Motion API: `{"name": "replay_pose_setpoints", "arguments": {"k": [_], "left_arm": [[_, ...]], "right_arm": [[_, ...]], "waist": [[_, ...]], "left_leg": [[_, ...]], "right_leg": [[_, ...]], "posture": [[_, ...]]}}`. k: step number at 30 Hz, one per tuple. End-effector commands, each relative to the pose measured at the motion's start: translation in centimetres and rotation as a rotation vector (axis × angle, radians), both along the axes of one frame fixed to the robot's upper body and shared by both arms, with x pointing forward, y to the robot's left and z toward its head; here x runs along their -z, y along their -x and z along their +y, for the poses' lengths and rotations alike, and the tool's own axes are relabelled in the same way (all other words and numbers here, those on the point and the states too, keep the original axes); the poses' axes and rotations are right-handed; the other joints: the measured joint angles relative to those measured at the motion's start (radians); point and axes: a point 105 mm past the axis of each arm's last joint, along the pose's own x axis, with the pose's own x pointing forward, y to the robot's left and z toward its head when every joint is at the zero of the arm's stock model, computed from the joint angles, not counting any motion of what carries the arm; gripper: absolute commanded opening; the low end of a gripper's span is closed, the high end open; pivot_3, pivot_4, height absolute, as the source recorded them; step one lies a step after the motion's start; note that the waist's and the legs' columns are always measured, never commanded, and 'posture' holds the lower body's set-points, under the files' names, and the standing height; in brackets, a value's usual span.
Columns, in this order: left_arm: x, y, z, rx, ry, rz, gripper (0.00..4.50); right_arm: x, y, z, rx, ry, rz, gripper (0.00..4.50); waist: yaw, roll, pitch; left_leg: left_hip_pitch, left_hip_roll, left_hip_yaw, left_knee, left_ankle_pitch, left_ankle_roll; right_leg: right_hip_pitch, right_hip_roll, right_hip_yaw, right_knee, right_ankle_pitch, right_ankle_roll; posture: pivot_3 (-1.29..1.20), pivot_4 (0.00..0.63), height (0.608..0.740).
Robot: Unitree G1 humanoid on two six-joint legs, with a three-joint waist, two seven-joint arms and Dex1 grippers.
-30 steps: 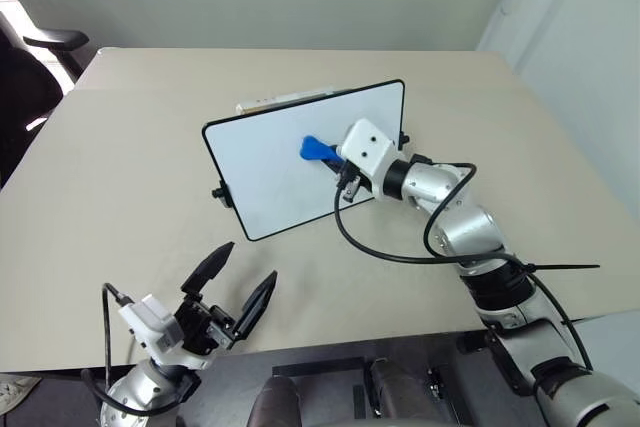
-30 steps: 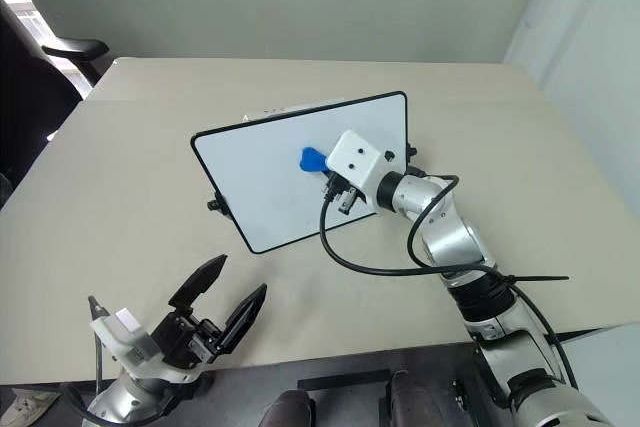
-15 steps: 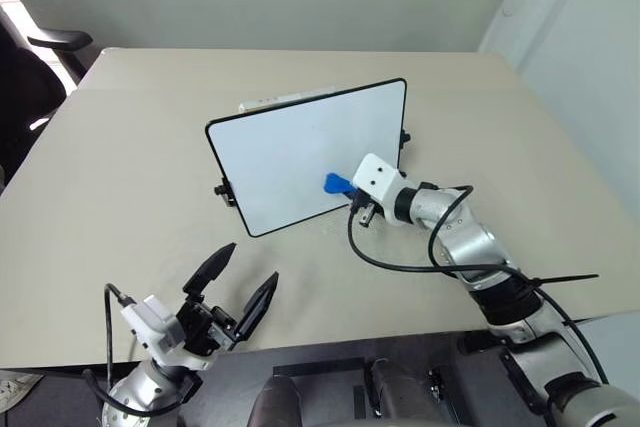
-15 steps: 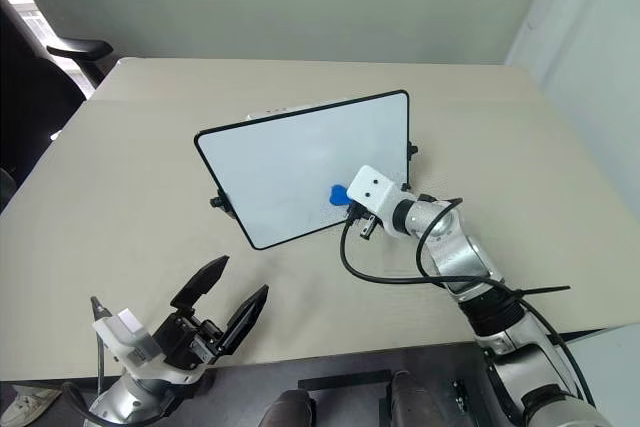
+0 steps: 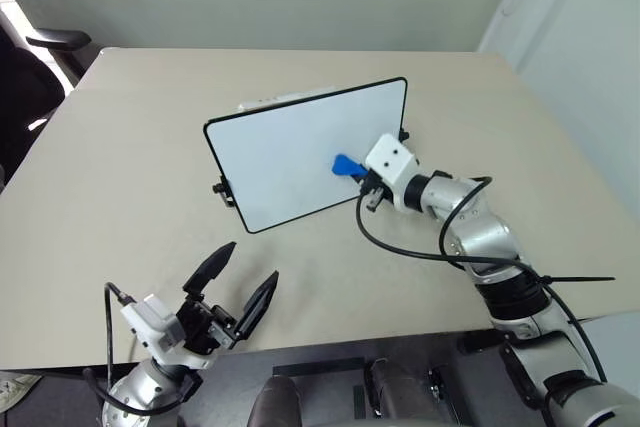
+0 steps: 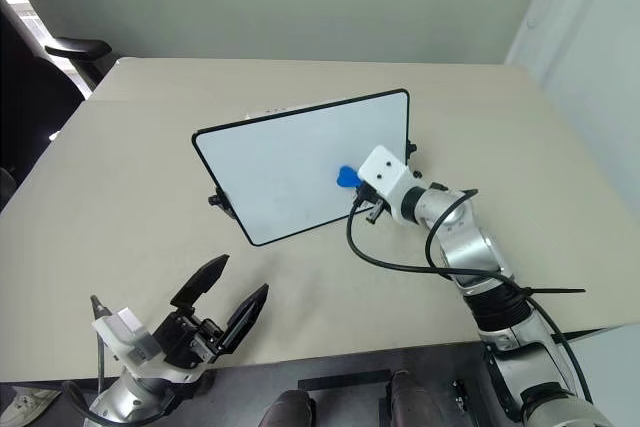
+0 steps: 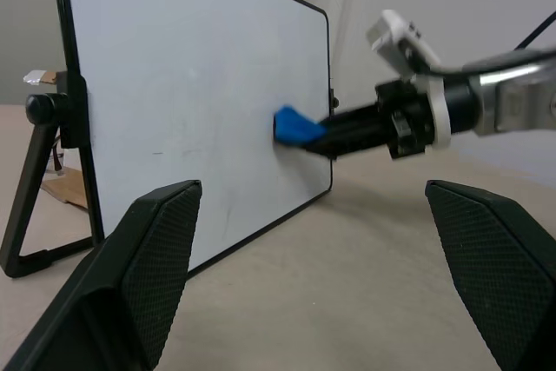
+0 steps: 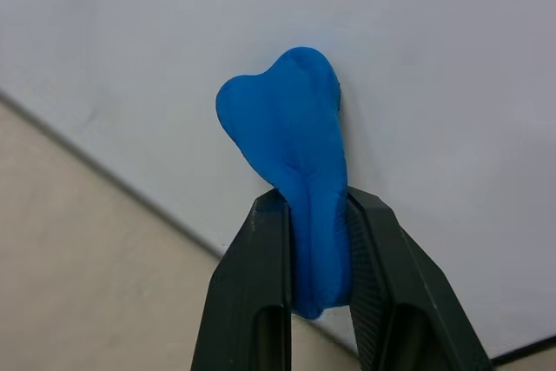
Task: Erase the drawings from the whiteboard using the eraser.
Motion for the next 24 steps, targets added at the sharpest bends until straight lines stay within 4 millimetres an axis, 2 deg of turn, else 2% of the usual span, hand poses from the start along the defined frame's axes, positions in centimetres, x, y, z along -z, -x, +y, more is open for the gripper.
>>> {"name": "replay_pose_setpoints", "arguments": {"k": [1,8,11,14,19,24], "left_arm": [[-1.0,0.4,-0.3,0.014,-0.003,-0.040,4.50],[-1.1,0.5,-0.5,0.020,0.000,-0.042,4.50],[-1.1,0.6,-0.6,0.021,0.002,-0.042,4.50],[-1.2,0.7,-0.6,0.020,0.004,-0.041,4.50],[-1.2,0.7,-0.5,0.019,0.007,-0.038,4.50],[-1.1,0.6,-0.5,0.023,0.009,-0.034,4.50]], "right_arm": [[-2.2,0.1,-0.5,0.017,-0.022,-0.078,0.47],[-2.5,0.0,-1.9,0.055,-0.026,-0.085,0.47],[-2.3,2.1,-1.6,-0.032,-0.067,-0.033,0.47],[-1.2,3.9,-2.0,-0.069,-0.081,0.037,0.47],[0.7,5.0,-5.2,0.045,-0.107,0.138,0.47],[2.5,5.3,-10.2,0.293,-0.161,0.259,0.47]], "waist": [[0.000,0.000,0.000],[0.004,0.000,0.000],[0.008,0.000,0.000],[0.009,0.000,0.000],[0.012,0.000,0.000],[0.013,0.000,0.000]], "left_leg": [[0.000,0.000,0.000,0.000,0.000,0.000],[0.000,0.000,0.000,0.000,0.000,0.000],[-0.001,0.000,0.000,0.000,0.000,0.000],[-0.001,0.000,0.001,0.000,0.000,0.000],[-0.002,-0.001,0.002,0.001,0.000,0.000],[0.000,-0.001,0.002,0.002,0.000,0.000]], "right_leg": [[0.000,0.000,0.000,0.000,0.000,0.000],[0.000,0.000,0.000,0.000,0.000,0.000],[0.000,0.000,0.000,0.000,0.000,0.000],[0.000,0.000,0.000,-0.001,-0.001,0.001],[0.001,0.000,0.000,-0.001,-0.001,0.001],[0.004,0.000,0.000,-0.001,-0.001,0.001]], "posture": [[0.00,0.150,0.740],[0.00,0.150,0.740],[0.00,0.150,0.740],[0.00,0.150,0.740],[0.00,0.150,0.740],[0.00,0.150,0.740]]}}
